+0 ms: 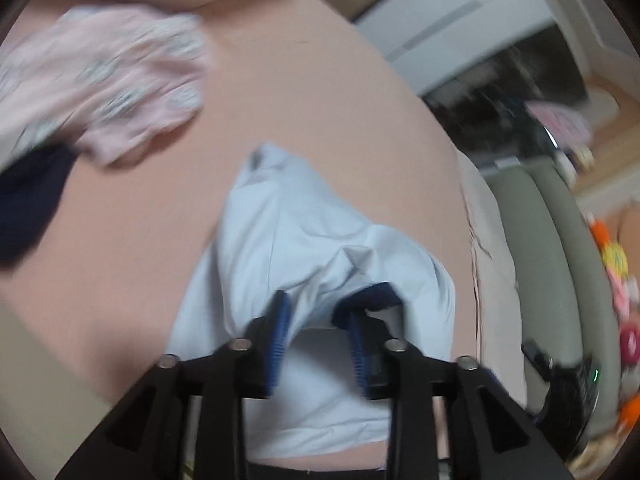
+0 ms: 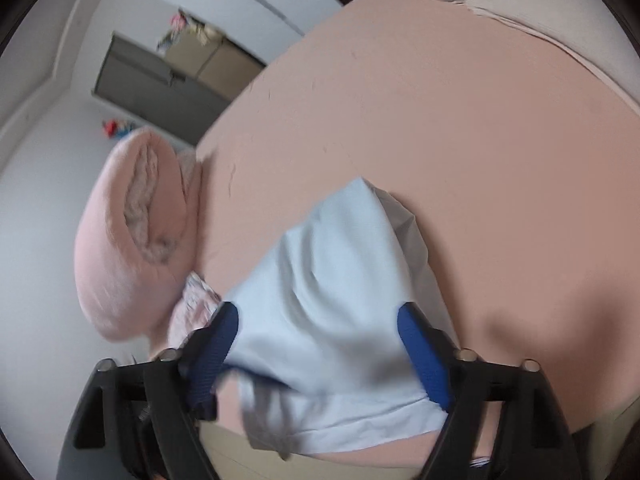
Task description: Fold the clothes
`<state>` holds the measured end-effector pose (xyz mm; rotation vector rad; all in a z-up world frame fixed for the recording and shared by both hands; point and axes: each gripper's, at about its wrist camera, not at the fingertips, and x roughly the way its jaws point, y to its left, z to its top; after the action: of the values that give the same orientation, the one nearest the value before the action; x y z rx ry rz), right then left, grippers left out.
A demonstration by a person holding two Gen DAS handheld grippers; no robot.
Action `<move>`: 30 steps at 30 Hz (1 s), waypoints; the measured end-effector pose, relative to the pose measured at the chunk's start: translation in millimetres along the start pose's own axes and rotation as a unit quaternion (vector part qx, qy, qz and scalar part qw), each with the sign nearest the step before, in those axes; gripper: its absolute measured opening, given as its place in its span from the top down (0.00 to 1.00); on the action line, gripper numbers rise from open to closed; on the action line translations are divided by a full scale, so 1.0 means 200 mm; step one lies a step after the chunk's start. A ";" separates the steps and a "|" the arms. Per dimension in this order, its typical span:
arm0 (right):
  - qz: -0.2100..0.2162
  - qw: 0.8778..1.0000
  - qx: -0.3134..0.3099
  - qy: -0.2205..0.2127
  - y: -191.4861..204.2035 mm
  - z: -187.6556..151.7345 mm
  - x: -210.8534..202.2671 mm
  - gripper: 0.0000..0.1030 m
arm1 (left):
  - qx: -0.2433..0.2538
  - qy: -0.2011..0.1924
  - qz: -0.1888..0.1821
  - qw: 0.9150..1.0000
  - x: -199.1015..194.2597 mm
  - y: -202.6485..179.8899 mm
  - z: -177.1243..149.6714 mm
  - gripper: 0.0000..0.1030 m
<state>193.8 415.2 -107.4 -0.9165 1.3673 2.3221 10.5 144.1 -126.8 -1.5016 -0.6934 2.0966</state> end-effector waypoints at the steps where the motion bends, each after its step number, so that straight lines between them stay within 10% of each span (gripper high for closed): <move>1: 0.003 1.000 0.013 -0.002 -0.03 -0.03 0.00 0.20 | -0.015 -0.003 0.001 1.000 -0.01 0.01 0.00 0.36; 14: 0.075 0.981 0.173 0.051 -0.35 -0.19 0.15 0.20 | -0.106 0.030 -0.053 0.992 0.10 0.17 0.00 0.21; 30: 0.066 0.975 0.184 0.101 -0.37 -0.24 0.33 0.20 | -0.156 0.101 -0.121 0.975 0.29 0.14 -0.07 0.21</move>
<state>201.4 406.0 -216.7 -0.9863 1.9146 2.0002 5.3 161.4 -189.0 -1.6679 -1.1056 1.6830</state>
